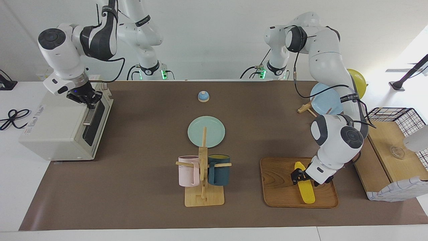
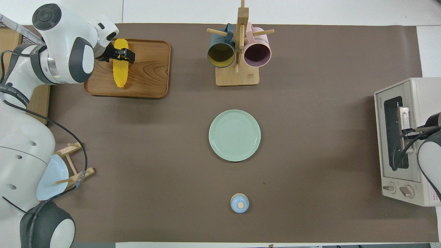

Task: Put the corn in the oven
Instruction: 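Close the left gripper on the yellow corn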

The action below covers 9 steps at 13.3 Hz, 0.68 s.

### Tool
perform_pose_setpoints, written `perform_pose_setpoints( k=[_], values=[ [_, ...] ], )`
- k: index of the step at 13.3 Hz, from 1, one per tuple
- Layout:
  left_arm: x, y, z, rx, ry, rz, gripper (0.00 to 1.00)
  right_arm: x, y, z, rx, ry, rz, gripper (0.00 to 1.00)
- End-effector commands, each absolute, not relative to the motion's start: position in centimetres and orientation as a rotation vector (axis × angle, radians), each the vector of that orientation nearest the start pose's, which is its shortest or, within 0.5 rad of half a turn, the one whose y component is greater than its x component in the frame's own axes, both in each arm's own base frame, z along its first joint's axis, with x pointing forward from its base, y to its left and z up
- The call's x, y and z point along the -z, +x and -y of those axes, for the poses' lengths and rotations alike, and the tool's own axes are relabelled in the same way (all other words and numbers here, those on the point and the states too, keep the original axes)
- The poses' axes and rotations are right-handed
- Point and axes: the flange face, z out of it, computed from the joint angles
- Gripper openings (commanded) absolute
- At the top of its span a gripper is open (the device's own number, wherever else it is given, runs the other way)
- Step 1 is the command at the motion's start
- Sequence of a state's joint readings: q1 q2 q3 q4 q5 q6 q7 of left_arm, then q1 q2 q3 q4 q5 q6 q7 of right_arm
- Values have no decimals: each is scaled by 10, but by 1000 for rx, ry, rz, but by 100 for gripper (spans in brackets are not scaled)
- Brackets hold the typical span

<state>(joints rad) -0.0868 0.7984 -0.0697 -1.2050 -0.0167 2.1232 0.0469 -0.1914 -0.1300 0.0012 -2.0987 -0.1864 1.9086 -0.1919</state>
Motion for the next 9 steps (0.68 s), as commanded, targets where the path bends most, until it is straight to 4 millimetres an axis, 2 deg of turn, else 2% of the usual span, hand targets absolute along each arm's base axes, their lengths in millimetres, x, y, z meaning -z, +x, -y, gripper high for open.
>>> perform_pose_setpoints(
  k=[1,3,4,6,9],
  values=[
    [-314,762,105,210,-3162,-315,57,-465,498,111,-154,-3306,155,0],
    [-314,762,104,202,-3160,-307,17,-456,498,111,-174,-3292,146,0],
    [-316,762,106,204,-3170,-303,0,-453,500,109,-171,-3292,151,0],
    [-333,760,107,216,-3186,-286,0,-451,502,101,-164,-3280,160,0],
    [-392,726,118,82,-3224,-153,0,-441,508,85,-164,-3236,146,0]
  ],
)
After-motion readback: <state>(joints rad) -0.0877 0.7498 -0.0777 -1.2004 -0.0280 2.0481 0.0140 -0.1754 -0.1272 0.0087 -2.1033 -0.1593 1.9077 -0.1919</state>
